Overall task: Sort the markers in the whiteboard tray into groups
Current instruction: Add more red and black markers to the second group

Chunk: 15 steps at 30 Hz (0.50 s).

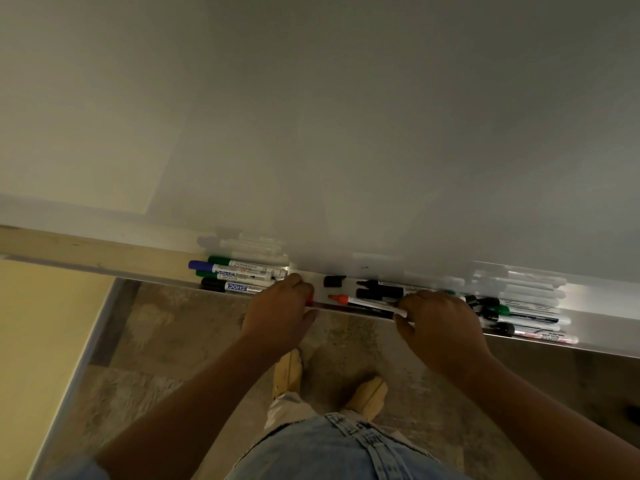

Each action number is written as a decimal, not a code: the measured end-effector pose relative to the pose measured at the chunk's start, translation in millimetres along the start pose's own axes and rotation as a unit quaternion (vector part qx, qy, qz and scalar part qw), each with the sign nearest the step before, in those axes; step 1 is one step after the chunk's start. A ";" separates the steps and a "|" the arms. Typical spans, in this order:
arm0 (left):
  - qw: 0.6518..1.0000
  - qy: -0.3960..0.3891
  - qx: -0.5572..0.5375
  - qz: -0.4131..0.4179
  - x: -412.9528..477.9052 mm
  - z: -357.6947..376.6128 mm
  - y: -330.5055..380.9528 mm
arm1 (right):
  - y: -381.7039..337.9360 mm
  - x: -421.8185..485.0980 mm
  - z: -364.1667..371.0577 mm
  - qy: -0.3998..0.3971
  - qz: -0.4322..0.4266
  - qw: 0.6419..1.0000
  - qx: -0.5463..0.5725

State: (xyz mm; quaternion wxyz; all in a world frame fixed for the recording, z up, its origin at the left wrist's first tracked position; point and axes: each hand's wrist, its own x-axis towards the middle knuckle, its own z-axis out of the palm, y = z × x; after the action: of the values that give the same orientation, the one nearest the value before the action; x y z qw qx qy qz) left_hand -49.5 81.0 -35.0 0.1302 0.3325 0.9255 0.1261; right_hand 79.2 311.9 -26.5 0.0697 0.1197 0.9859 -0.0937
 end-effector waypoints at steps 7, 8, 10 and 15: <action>1.000 -0.020 -0.009 0.007 0.7 -8.5 -6.7 | 7.6 4.7 0.4 -0.057 0.022 0.998 0.027; 1.000 -0.028 -0.012 0.007 1.2 -8.8 -8.1 | 7.5 4.3 0.5 -0.058 0.024 0.998 0.031; 0.999 -0.045 -0.025 0.002 1.6 -8.1 -11.4 | 7.5 2.9 0.7 -0.058 0.026 0.997 0.043; 0.998 -0.043 -0.040 -0.010 1.3 -9.7 -15.6 | 8.9 -0.1 -0.3 -0.056 0.027 0.996 0.057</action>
State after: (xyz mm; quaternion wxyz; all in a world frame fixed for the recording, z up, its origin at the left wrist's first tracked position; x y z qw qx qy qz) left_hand -62.6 68.8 -31.1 0.1843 0.3224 0.9167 0.1478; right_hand 81.5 320.4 -27.7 0.1203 0.1442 0.9699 -0.1547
